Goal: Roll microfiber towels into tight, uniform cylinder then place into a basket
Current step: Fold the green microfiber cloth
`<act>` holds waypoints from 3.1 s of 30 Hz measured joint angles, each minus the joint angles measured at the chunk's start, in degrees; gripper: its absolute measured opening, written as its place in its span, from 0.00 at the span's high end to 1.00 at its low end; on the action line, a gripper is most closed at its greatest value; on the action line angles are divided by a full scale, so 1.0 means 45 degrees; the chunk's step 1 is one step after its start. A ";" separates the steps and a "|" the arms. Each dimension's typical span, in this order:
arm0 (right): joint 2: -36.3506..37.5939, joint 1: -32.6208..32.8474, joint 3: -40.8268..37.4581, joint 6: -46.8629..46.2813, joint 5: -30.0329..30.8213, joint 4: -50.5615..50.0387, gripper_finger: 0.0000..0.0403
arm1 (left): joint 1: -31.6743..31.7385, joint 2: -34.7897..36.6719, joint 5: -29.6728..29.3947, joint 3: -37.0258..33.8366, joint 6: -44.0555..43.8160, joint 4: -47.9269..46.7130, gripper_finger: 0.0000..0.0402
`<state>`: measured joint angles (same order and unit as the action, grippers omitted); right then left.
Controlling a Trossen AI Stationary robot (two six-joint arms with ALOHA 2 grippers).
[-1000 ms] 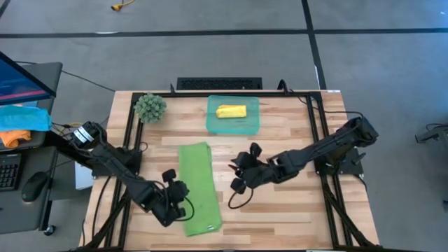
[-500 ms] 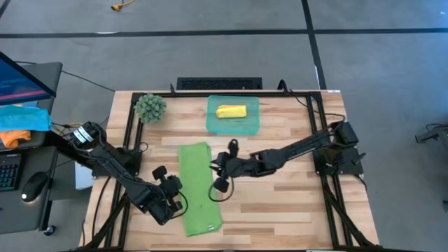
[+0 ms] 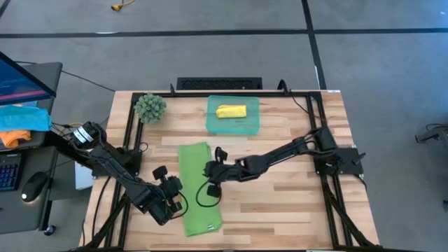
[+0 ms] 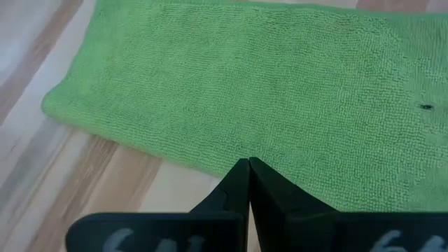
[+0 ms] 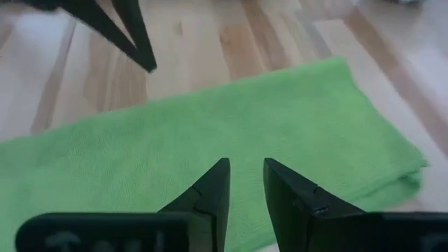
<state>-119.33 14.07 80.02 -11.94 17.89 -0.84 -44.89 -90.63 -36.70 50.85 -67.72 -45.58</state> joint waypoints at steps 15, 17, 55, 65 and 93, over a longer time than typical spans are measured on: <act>-0.1069 -0.0283 0.0318 -0.1389 -0.0297 -0.1116 0.72 | 0.0896 0.0000 -0.0036 0.0000 0.1473 0.0005 1.00; -0.1069 -0.0269 0.0322 -0.1443 -0.0297 -0.1070 0.72 | 0.1006 0.0000 -0.0036 0.0000 0.1471 0.0015 1.00; -0.1054 0.0193 0.0302 -0.1596 -0.1140 0.1273 0.72 | 0.0041 0.0000 -0.1114 0.1666 0.1016 -0.3028 1.00; -0.1054 0.0208 0.1270 -0.0918 -0.1254 0.1007 0.72 | 0.0046 0.0000 -0.1049 0.1666 0.0946 -0.3035 1.00; -0.2327 0.0260 0.1552 -0.2714 -0.0899 -0.2227 0.72 | 0.0046 0.0000 -0.1035 0.1666 0.0757 -0.2995 1.00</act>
<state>-129.80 15.24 87.00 -24.16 13.85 -10.87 -44.69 -90.63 -41.36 58.35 -64.31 -59.06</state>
